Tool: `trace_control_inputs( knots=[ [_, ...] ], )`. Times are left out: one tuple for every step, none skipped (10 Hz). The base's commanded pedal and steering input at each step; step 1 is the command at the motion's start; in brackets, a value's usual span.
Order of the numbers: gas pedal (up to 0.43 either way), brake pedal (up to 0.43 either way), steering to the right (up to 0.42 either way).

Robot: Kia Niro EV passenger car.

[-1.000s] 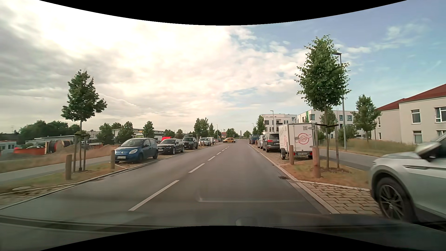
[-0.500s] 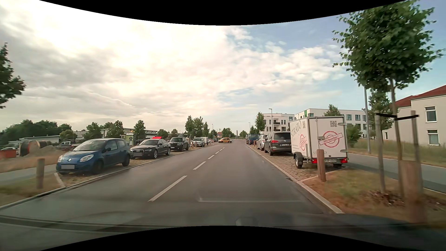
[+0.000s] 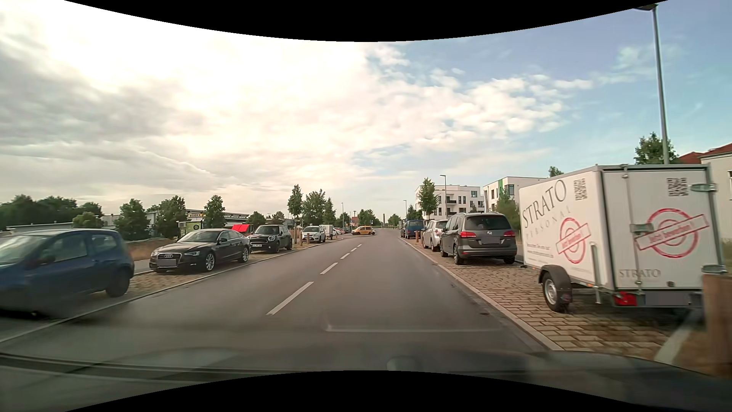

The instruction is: Follow the waypoints while adhering to traffic rules and regulations

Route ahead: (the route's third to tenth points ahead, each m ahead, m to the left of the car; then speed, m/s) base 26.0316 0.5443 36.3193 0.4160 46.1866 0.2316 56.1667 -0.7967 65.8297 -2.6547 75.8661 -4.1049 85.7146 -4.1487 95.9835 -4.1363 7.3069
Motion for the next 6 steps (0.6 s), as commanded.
trace_control_inputs(
  knots=[
    [0.118,0.0,0.011],
    [0.118,0.0,0.009],
    [0.118,0.0,0.007],
    [0.118,0.0,0.006],
    [0.13,0.0,0.006],
    [0.13,0.0,0.007]
  ],
)
